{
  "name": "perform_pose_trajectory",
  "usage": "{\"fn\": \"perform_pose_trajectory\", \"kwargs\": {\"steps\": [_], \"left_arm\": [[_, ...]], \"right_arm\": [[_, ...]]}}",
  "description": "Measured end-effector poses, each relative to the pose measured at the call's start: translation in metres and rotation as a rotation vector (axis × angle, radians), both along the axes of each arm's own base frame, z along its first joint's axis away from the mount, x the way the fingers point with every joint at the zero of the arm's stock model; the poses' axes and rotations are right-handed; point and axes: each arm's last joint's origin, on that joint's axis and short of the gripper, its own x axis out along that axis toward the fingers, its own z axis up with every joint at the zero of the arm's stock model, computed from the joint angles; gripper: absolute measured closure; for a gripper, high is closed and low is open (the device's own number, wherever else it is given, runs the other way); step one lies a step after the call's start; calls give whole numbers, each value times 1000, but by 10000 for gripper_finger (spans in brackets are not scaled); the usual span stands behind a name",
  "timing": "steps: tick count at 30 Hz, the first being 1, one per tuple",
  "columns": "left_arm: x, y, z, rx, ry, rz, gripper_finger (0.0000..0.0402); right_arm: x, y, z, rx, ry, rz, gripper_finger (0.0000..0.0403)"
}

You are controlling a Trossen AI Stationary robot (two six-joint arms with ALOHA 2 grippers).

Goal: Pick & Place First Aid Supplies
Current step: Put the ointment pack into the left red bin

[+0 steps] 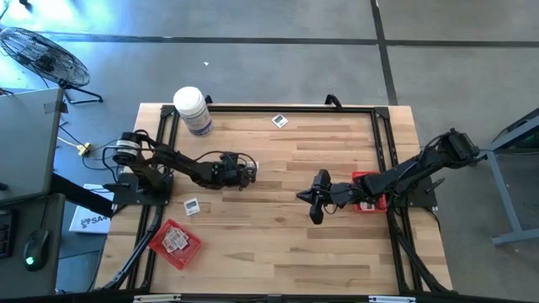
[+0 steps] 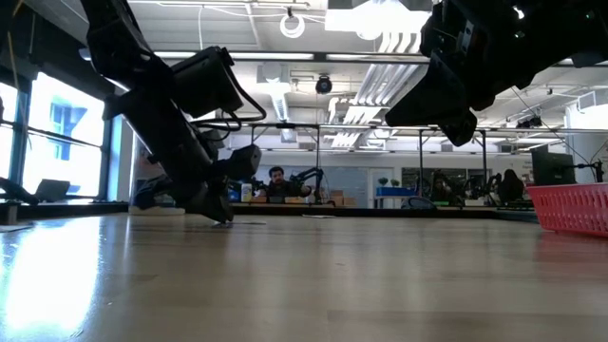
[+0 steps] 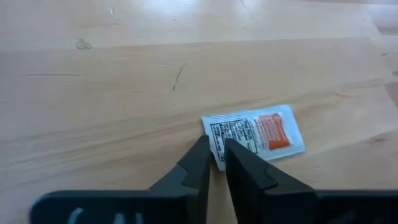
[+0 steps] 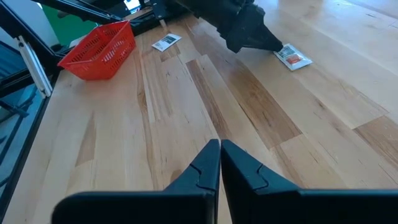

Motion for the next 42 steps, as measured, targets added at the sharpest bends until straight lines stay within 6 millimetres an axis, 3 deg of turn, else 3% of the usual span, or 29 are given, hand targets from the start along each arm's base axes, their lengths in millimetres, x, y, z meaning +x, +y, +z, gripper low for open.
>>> {"fn": "perform_pose_trajectory", "kwargs": {"steps": [4,8,19,32,42], "left_arm": [[0,0,-4,21,13,13,394],[-1,0,-2,28,18,0,394],[-4,-3,42,88,-11,-202,401],[10,-44,66,346,-116,-486,401],[12,-48,72,411,-134,-521,401]], "right_arm": [[0,0,0,0,0,0,394],[0,0,0,0,0,0,398],[0,0,0,0,0,0,398],[3,0,6,81,-74,-55,400],[5,-13,10,-263,-76,-123,400]]}}
